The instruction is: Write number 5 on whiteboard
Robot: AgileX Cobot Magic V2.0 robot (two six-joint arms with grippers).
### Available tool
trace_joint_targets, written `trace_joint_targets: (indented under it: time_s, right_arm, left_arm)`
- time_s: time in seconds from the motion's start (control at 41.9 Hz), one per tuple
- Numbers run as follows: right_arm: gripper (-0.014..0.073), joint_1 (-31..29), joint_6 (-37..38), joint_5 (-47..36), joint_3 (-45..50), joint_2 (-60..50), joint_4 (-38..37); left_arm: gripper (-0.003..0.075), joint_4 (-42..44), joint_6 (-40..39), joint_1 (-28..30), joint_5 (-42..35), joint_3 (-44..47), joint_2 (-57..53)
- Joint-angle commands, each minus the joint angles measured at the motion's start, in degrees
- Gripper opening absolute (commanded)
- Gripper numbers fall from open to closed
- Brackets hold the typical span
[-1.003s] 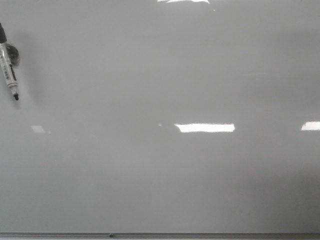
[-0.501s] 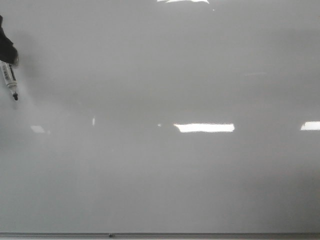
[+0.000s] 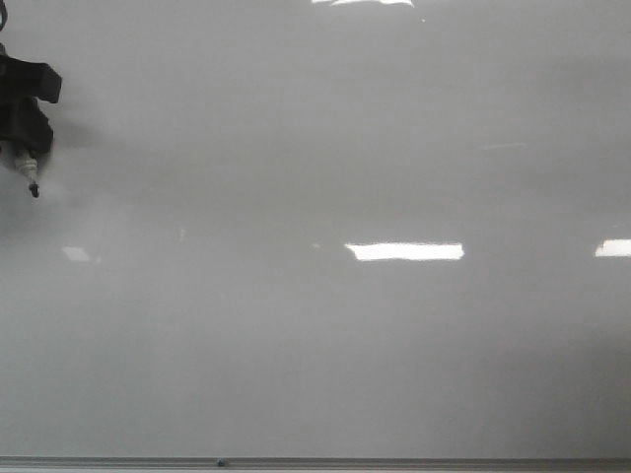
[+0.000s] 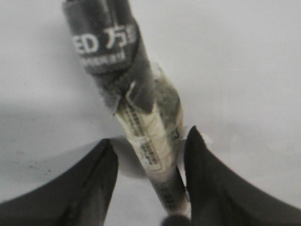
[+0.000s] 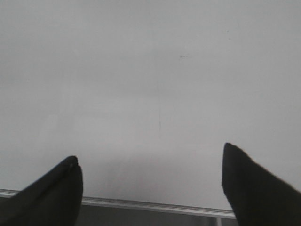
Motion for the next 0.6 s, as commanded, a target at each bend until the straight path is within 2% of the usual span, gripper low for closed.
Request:
trace_joint_targets:
  time_s: [0.0, 0.096, 0.215, 0.43, 0.573]
  right_arm:
    - [0.0621, -0.40, -0.22, -4.14, -1.80, 0.13, -0.20]
    - [0.0621, -0.40, -0.22, -4.26, -1.80, 0.13, -0.20]
    - [0.0621, -0.40, -0.22, -4.26, -1.80, 0.13, -0.20]
    - [0.0621, -0.35, -0.22, -3.17, -2.03, 0.13, 1.53]
    - [0.0621, -0.11, -0.22, -0.06, -3.48, 0.13, 4.50]
  left_arm:
    - [0.0148, -0.46, -0.42, -0.30, -3.71, -1.91, -1.12]
    - [0.0057, -0.46, -0.42, -0.30, -1.89, -2.05, -1.12]
    - [-0.0020, -0.46, -0.10, -0.30, 3.91, -3.48, -1.89]
    - [-0.0020, 0.10, 0.92, -0.30, 16.27, -7.85, -5.72]
    - [-0.0020, 0.10, 6.19, -0.30, 27.44, -12.21, -7.94]
